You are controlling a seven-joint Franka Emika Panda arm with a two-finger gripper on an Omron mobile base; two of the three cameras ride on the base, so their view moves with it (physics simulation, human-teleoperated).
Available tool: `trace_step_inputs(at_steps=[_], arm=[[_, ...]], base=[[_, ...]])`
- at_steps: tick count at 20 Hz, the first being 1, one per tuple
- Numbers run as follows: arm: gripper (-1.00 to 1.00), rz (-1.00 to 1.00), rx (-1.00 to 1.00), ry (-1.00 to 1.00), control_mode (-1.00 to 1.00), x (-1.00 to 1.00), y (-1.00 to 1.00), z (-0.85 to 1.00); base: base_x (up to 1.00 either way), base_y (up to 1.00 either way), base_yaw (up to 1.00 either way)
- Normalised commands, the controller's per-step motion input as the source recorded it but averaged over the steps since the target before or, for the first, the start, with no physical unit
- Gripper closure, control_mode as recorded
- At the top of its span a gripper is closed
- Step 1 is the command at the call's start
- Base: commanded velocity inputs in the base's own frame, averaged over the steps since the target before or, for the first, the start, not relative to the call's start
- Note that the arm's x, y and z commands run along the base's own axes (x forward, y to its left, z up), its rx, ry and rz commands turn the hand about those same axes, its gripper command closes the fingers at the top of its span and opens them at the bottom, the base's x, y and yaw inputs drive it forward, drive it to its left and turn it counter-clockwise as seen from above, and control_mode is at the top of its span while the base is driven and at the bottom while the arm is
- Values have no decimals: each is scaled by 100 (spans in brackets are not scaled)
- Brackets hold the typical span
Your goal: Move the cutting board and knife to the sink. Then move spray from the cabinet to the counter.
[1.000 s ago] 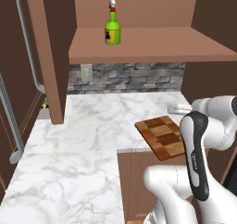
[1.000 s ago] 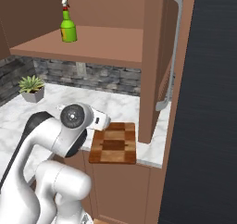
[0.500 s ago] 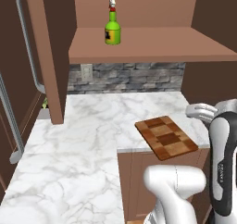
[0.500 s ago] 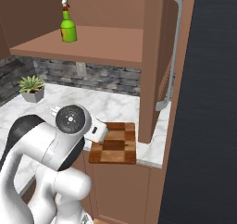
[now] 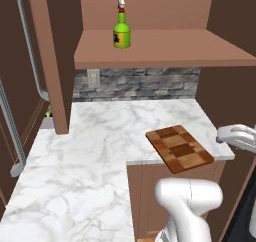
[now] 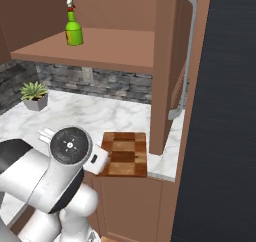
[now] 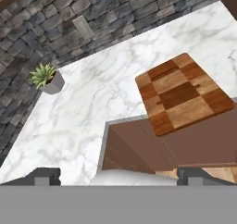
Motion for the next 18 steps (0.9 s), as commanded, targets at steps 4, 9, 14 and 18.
trace_step_inputs(at_steps=[4,9,14,18], arm=[[-100,-15,0,-18,-100,-71,47,-59],[-100,-20,0,-22,-100,-34,48,-69],[-100,-26,1,-34,-100,18,66,-94],[-100,-13,2,-4,-100,46,11,-95]], base=[[0,0,0],[0,0,0],[0,0,0],[0,0,0]])
